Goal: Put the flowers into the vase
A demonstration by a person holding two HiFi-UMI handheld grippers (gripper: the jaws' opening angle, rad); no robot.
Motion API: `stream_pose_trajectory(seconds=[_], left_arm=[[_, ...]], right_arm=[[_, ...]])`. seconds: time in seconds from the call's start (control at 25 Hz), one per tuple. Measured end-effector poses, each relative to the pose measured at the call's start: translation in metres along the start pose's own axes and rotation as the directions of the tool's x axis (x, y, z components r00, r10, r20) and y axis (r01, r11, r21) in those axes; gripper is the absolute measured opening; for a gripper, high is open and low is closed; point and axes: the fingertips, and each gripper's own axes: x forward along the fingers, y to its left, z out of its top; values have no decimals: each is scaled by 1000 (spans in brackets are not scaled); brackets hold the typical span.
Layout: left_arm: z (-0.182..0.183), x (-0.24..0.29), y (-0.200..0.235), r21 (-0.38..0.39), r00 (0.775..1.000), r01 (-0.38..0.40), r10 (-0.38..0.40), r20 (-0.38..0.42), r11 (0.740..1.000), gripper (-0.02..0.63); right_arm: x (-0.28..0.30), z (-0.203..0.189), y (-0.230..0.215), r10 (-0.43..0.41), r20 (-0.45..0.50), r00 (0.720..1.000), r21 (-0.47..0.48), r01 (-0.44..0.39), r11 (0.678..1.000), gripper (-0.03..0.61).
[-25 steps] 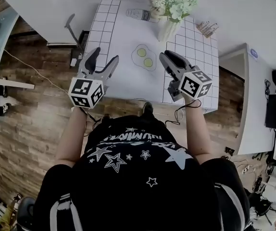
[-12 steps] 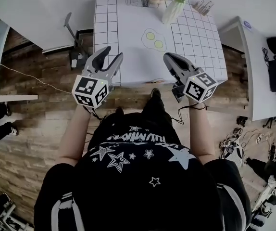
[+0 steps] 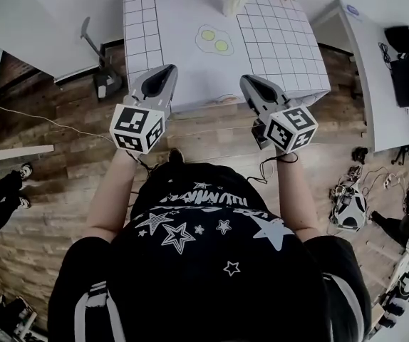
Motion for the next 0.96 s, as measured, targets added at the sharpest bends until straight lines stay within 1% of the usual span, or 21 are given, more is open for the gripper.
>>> stream_pose_trajectory(seconds=[0.08, 0.16, 0.28, 0.36, 0.52, 0.64, 0.76, 0.96], left_arm=[[6, 10, -7, 10, 1000, -6, 6, -15, 1000, 9], [15, 23, -7, 9, 999, -17, 17, -31, 1000, 9], [27, 31, -15, 23, 999, -27, 28, -34, 999, 9], [29, 25, -29, 37, 999, -22, 23, -39, 999, 9], [20, 2, -49, 34, 998, -29, 31, -58, 999, 9], [13, -11, -51, 25, 996, -61, 63, -70, 998, 9], [14, -22, -52, 32, 994, -89, 91, -65, 995, 9], [23, -37, -57, 48, 993, -104, 106, -41, 993, 9]], right_arm=[[-3, 9, -8, -21, 18, 1000, 25, 21, 999, 14], [-1, 21, -20, -40, 14, 999, 48, 39, 998, 12], [-8, 30, -26, -54, 15, 998, 66, 53, 996, 12], [-19, 27, -21, -55, 16, 998, 70, 54, 996, 12], [-38, 17, -9, -55, 13, 998, 87, 54, 995, 12], [-45, 15, 0, -38, 13, 999, 83, 37, 996, 12], [-52, 15, 5, -32, 7, 999, 69, 32, 997, 12], [-61, 21, 17, -25, 22, 999, 60, 23, 998, 12]])
